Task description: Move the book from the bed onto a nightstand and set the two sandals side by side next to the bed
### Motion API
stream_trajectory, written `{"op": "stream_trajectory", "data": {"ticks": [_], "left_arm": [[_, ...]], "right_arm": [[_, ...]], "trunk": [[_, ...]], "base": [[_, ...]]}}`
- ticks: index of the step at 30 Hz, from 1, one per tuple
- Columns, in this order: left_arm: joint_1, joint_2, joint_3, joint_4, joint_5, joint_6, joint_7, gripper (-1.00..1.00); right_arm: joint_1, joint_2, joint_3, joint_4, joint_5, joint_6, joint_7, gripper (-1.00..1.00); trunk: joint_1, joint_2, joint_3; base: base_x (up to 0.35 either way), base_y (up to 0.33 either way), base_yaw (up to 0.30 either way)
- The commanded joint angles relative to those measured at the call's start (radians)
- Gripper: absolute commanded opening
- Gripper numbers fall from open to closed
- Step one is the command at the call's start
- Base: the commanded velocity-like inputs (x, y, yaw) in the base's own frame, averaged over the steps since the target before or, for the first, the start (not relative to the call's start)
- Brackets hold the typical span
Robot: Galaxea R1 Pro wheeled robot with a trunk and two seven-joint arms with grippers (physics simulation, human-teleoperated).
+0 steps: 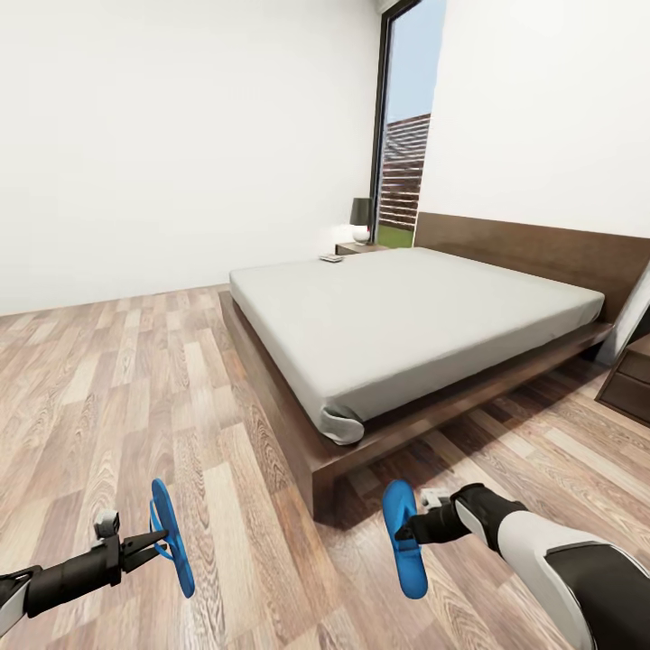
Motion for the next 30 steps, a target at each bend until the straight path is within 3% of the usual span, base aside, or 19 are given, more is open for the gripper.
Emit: {"op": "stream_trajectory", "data": {"ticks": [1,18,30], "left_arm": [[0.0,0.0,-0.005,0.0,0.007,0.011,-0.004,-1.0],[0.0,0.0,-0.005,0.0,0.007,0.012,-0.004,-1.0],[0.0,0.0,-0.005,0.0,0.007,0.012,-0.004,-1.0]], "right_arm": [[-0.001,0.0,0.005,0.002,-0.003,-0.003,0.004,-1.0],[-0.001,0.002,0.011,0.02,0.003,-0.009,0.003,-1.0],[-0.001,0.002,0.01,0.02,-0.001,-0.01,0.001,-1.0]], "trunk": [[0.0,0.0,-0.001],[0.0,0.0,-0.001],[0.0,0.0,-0.001]], "base": [[0.0,0.0,0.0],[0.0,0.0,0.004],[0.043,-0.045,0.165]]}}
